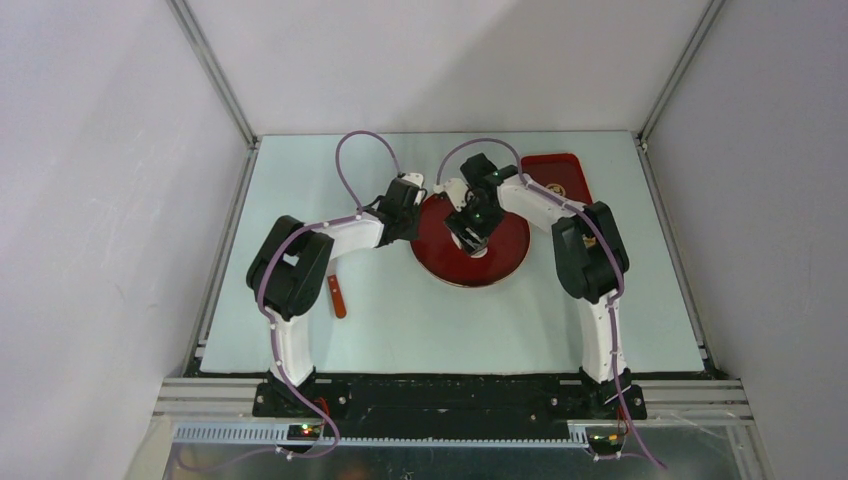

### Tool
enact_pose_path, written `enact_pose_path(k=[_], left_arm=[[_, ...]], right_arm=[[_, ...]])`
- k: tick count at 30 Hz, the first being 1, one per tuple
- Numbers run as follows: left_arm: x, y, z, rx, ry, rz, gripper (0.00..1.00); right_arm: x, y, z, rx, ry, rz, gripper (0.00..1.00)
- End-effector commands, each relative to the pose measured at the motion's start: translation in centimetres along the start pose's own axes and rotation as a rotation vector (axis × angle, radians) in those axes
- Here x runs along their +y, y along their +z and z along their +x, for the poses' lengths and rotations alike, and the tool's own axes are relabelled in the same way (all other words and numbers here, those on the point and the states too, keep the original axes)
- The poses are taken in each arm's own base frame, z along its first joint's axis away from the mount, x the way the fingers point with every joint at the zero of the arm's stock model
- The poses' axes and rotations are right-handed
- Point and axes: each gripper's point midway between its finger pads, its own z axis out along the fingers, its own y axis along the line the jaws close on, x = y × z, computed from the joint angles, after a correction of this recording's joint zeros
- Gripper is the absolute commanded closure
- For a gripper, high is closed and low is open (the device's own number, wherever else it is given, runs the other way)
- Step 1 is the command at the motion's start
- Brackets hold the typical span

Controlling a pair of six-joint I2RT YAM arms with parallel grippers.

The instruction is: Roll out the dumpling wrappers from the dough

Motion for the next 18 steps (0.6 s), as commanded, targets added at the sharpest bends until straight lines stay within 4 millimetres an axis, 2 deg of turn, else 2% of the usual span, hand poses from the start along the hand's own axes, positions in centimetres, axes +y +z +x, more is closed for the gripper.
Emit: enact_pose_path(k=[1, 5, 6, 10, 13, 14, 15, 16, 17, 18], left_arm=[[1.2, 0.0, -1.6, -0.032, -0.012, -0.039, 0.78], [1.1, -0.1, -1.6, -0.034, -0.015, -0.035, 0.79], [1.1, -0.1, -1.7, -0.035, -0.015, -0.035, 0.79], [1.2, -0.1, -1.7, -0.036, -0.018, -0.034, 0.79], [1.3, -0.2, -1.7, -0.039, -0.019, -0.036, 0.79], [1.3, -0.1, -1.8, -0.04, -0.02, -0.037, 0.79], [1.3, -0.1, -1.7, -0.038, -0.019, -0.037, 0.79], [1.3, -0.1, -1.7, -0.039, -0.021, -0.038, 0.79], [1.3, -0.1, -1.8, -0.04, -0.022, -0.039, 0.79], [1.4, -0.1, -1.8, -0.041, -0.023, -0.042, 0.79]], right_arm=[[0.1, -1.0, -0.8, -0.071, -0.001, -0.035, 0.71], [1.1, -3.1, -3.1, -0.178, 0.025, -0.15, 0.71], [1.8, -3.1, -3.2, -0.183, 0.037, -0.196, 0.71], [2.0, -3.2, -4.6, -0.209, 0.053, -0.256, 0.71], [1.8, -2.0, -5.1, -0.179, 0.043, -0.226, 0.72], [1.4, -2.1, -5.8, -0.177, 0.029, -0.186, 0.72], [1.4, -1.2, -5.2, -0.129, 0.038, -0.185, 0.72], [0.6, -1.6, -6.3, -0.128, 0.018, -0.127, 0.71], [0.6, -0.5, -4.9, -0.045, 0.033, -0.125, 0.71], [0.5, -0.1, -4.9, 0.002, 0.034, -0.123, 0.71]])
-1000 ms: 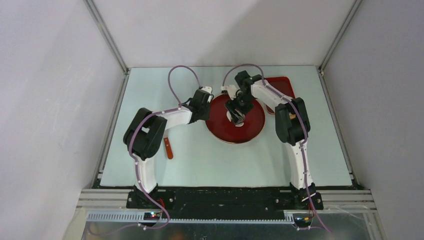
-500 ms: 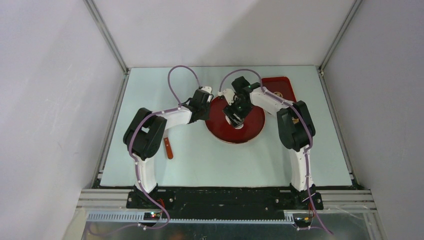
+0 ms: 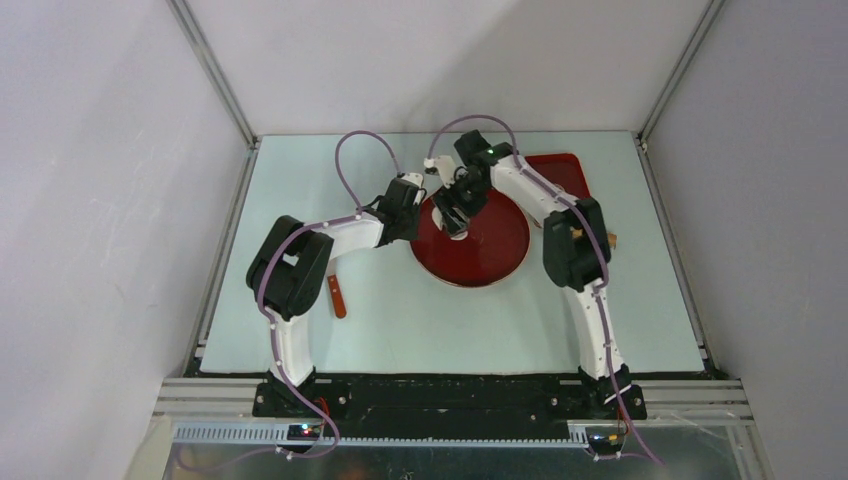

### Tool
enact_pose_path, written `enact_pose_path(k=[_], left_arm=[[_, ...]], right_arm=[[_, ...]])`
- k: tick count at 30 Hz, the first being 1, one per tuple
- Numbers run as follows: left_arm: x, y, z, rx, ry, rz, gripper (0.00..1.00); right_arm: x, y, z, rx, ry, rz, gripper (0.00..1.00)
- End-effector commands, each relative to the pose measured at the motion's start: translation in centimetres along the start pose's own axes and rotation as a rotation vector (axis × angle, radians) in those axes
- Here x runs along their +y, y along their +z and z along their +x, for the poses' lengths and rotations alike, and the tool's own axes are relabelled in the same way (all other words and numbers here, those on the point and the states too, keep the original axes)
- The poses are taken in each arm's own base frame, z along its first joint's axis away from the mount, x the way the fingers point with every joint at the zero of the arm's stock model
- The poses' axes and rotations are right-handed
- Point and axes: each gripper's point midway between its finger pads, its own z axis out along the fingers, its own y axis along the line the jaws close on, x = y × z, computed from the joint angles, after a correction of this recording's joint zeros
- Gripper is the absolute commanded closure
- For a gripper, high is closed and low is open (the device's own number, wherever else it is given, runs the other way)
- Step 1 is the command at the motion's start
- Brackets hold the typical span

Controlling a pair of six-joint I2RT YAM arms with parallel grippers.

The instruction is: Roll out the dumpling wrappers from the dough

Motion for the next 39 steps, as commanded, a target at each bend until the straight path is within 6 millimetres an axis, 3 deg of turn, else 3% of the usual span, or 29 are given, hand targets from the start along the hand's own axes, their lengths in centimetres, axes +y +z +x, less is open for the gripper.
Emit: enact_pose_path(k=[1, 5, 8, 15, 20, 23, 24, 25, 26, 27, 28, 29, 30, 31, 34, 39], left_arm=[[1.5, -0.2, -1.8, -0.044, -0.023, -0.048, 0.79], [1.7, -0.2, -1.9, -0.049, -0.034, -0.048, 0.79], [1.6, -0.2, -1.9, -0.049, -0.038, -0.04, 0.79], [1.6, -0.3, -2.0, -0.051, -0.039, -0.039, 0.79], [1.7, -0.2, -1.9, -0.049, -0.041, -0.04, 0.79], [1.6, -0.2, -1.9, -0.05, -0.041, -0.038, 0.79], [1.6, -0.2, -1.9, -0.049, -0.041, -0.037, 0.79], [1.6, -0.2, -1.9, -0.049, -0.041, -0.037, 0.79], [1.6, -0.2, -1.9, -0.049, -0.042, -0.036, 0.79], [1.6, -0.2, -1.9, -0.049, -0.043, -0.036, 0.79], [1.6, -0.2, -2.0, -0.049, -0.044, -0.035, 0.79], [1.6, -0.2, -2.0, -0.049, -0.044, -0.035, 0.79], [1.6, -0.2, -1.9, -0.049, -0.044, -0.035, 0.79], [1.7, -0.2, -1.9, -0.048, -0.045, -0.035, 0.79], [1.6, -0.1, -1.9, -0.045, -0.047, -0.028, 0.79], [1.5, -0.1, -1.8, -0.044, -0.047, -0.026, 0.79]], right_arm=[[-0.8, 1.5, 1.1, 0.186, 0.013, 0.071, 0.71], [-2.1, 1.5, 2.4, 0.28, -0.031, 0.159, 0.69], [-2.0, 1.5, 4.0, 0.342, -0.023, 0.143, 0.68], [-1.2, 0.8, 5.6, 0.395, 0.006, 0.073, 0.67], [-1.1, -0.3, 4.2, 0.315, 0.02, 0.077, 0.69], [-1.4, -1.9, 2.4, 0.228, 0.025, 0.108, 0.71], [-1.5, -2.0, 2.7, 0.221, 0.041, 0.106, 0.71], [-1.9, -2.6, 1.2, 0.149, 0.038, 0.133, 0.73], [-2.0, -2.2, 2.3, 0.152, 0.059, 0.124, 0.74], [-2.4, -3.1, 0.6, 0.066, 0.046, 0.158, 0.75], [-2.4, -2.5, 2.1, 0.082, 0.066, 0.155, 0.75], [-2.8, -3.3, 0.4, -0.004, 0.06, 0.191, 0.75], [-2.8, -3.5, 1.3, -0.013, 0.078, 0.2, 0.75], [-3.4, -3.5, 0.4, -0.078, 0.086, 0.221, 0.76], [-3.9, -3.5, 1.2, -0.152, 0.115, 0.268, 0.89], [-5.4, -3.6, 0.2, -0.26, 0.131, 0.363, 0.93]])
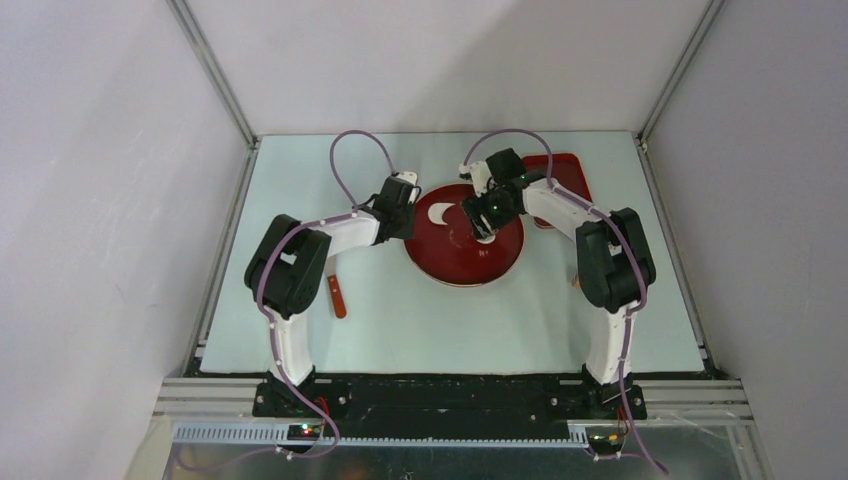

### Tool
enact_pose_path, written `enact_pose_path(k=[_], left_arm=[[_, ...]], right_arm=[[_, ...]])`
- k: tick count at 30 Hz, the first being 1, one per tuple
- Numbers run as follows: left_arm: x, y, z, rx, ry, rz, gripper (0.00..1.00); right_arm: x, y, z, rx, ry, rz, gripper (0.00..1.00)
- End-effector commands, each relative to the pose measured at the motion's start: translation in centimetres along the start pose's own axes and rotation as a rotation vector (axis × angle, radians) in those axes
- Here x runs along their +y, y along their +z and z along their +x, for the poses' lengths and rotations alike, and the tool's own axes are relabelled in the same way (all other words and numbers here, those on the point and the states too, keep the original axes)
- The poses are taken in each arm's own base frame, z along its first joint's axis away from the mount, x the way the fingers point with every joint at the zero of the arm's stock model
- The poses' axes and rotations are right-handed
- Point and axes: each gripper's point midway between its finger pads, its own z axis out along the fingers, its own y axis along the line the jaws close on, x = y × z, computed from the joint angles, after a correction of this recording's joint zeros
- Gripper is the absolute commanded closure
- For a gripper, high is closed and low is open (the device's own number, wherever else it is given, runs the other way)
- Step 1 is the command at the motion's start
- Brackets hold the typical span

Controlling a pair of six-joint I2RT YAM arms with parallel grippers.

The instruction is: Roll out the dumpling wrappers from the dough

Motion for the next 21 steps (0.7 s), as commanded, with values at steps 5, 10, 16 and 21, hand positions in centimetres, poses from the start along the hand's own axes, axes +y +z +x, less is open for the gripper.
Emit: enact_pose_path(k=[5, 10, 16, 21], left_arm=[[0.0, -0.3, -1.9, -0.054, -0.028, 0.0, 0.79], [0.0, -0.3, -2.0, -0.054, -0.028, 0.004, 0.79], [0.0, -0.3, -1.9, -0.053, -0.028, 0.005, 0.79], [0.0, -0.3, -2.0, -0.053, -0.028, 0.008, 0.79]], right_arm=[[-3.1, -0.8, -7.3, -0.311, 0.047, 0.188, 1.0], [-4.5, 1.1, -7.4, -0.303, 0.087, 0.323, 1.0], [-3.9, 2.9, -6.8, -0.253, 0.144, 0.369, 1.0], [-4.0, 3.3, -6.1, -0.245, 0.223, 0.411, 1.0]])
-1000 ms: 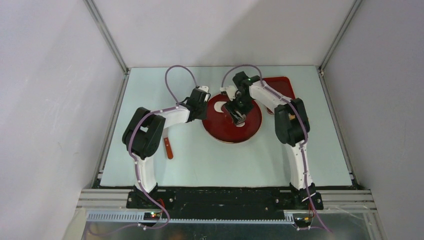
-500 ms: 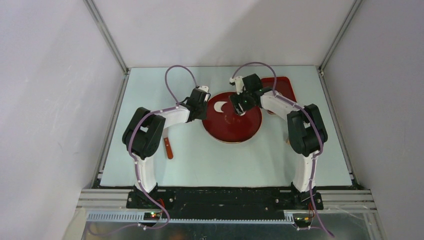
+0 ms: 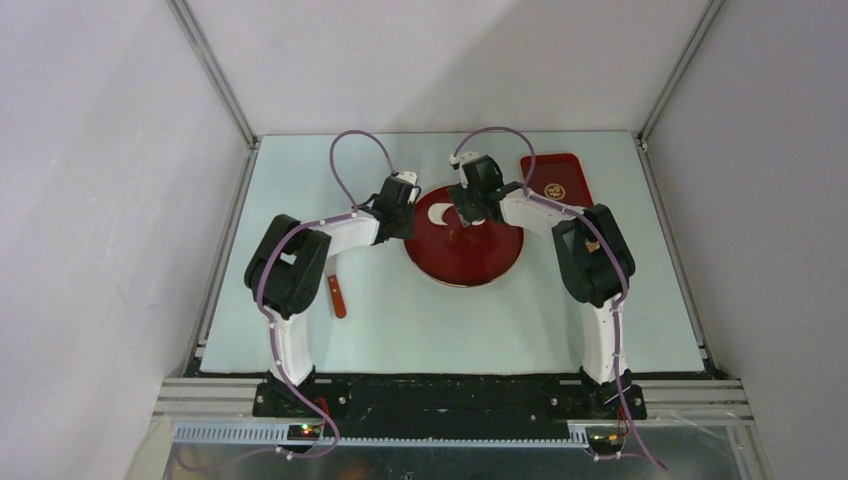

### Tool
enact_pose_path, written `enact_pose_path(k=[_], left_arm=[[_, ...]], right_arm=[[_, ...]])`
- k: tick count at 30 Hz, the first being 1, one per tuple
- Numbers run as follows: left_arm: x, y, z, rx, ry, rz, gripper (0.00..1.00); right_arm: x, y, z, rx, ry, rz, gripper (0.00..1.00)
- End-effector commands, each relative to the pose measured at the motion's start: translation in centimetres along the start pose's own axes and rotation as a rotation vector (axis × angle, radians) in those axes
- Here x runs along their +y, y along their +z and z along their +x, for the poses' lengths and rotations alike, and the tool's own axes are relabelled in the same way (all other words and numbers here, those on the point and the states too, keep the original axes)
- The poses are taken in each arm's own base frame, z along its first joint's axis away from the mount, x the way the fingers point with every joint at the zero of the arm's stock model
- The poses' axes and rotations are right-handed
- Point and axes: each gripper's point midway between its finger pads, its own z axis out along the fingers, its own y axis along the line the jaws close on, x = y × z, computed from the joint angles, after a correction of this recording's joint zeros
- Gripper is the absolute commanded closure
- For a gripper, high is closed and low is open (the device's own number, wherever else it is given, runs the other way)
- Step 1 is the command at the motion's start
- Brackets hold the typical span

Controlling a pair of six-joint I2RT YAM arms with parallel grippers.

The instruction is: Roll out the dumpling wrappers from the dough

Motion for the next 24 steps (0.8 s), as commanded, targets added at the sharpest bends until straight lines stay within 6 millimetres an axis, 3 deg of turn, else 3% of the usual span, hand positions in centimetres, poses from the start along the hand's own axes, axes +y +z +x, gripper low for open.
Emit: enact_pose_path(k=[1, 7, 14, 24], left_arm=[[0.0, -0.3, -2.0, -0.054, -0.027, 0.007, 0.79], [0.0, -0.3, -2.0, -0.052, -0.03, 0.008, 0.79], [-0.1, -0.2, -2.0, -0.05, -0.033, 0.014, 0.79], [0.0, -0.1, -1.9, -0.046, -0.035, 0.016, 0.79]], right_arm=[[-0.9, 0.1, -1.0, -0.027, 0.096, 0.082, 1.0], [-1.5, 0.2, 0.7, -0.012, 0.242, 0.167, 1.0], [-1.8, 0.8, 4.1, 0.046, 0.396, 0.231, 1.0], [-1.6, 1.1, 3.9, 0.029, 0.488, 0.233, 1.0]])
